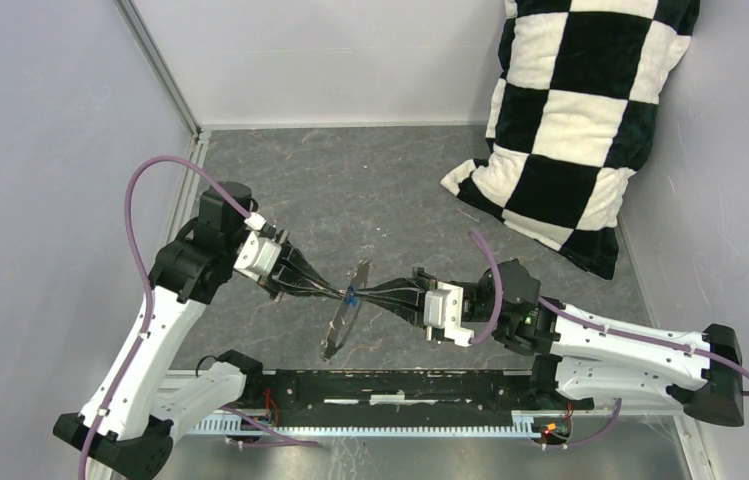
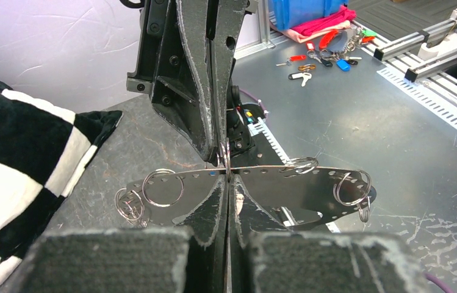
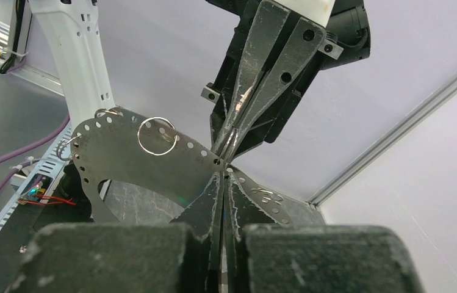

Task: Put the keys on the keyring
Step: Insert the key onto the keyring.

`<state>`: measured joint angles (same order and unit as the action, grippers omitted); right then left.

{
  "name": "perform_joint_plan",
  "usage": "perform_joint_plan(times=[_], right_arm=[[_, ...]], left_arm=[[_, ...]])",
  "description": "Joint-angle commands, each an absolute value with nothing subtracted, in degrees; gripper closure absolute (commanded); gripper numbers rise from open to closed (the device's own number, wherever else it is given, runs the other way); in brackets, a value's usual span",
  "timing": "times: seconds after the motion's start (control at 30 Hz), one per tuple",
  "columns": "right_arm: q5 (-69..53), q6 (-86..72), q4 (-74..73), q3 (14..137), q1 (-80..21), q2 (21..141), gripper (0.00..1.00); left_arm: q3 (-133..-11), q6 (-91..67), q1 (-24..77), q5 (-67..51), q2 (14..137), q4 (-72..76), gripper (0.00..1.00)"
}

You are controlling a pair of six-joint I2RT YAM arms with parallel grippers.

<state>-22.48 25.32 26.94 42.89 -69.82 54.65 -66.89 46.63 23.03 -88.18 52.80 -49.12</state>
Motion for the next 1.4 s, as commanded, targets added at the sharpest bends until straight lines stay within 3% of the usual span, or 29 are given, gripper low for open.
perform_joint_plan(times=[0.0, 1.37], right_arm=[[-23.0, 24.5, 29.6, 44.3, -70.4, 54.8, 0.99], [-22.5, 22.0, 32.1, 45.6, -71.1, 55.0, 0.99]], left_arm=[[-68.4, 44.3, 23.3, -93.8, 51.9, -47.6, 0.98], [-67.1, 41.5, 23.3, -93.0, 50.7, -43.9, 0.98]])
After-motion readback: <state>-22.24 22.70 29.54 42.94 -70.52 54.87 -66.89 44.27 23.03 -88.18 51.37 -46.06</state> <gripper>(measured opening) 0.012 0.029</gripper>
